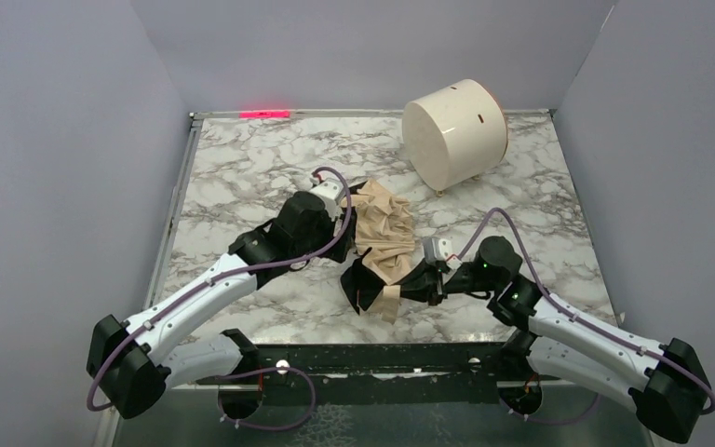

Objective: Put away the umbrella

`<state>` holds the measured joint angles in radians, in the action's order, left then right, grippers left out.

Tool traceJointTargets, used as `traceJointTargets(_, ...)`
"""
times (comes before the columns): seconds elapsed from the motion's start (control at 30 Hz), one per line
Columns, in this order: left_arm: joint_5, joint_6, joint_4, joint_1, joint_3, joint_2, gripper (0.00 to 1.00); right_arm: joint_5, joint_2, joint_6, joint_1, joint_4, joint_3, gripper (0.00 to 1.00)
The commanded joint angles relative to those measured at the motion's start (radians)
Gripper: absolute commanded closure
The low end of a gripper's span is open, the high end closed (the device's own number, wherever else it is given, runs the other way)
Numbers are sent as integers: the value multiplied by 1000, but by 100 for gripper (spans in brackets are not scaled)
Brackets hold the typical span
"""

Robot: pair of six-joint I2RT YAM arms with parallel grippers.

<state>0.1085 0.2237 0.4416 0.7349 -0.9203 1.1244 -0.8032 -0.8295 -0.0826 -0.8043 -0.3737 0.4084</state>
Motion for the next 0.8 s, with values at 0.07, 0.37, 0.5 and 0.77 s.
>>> traceJointTargets(0.07,-77,185,-89,-4,176,-156,21,-170,13,69,-4,41,19,99)
traceJointTargets(0.37,-42,281,-100,-4,246,-197,28,-204,-85,-35,-13,364,113,99)
traceJointTargets(0.5,-79,306,-126,-4,278,-211,31,-166,-88,-46,-35,400,109,99)
traceJointTargets(0.77,-120,452,-181,143,419,-226,42,81,-28,48,-38,191,63,99)
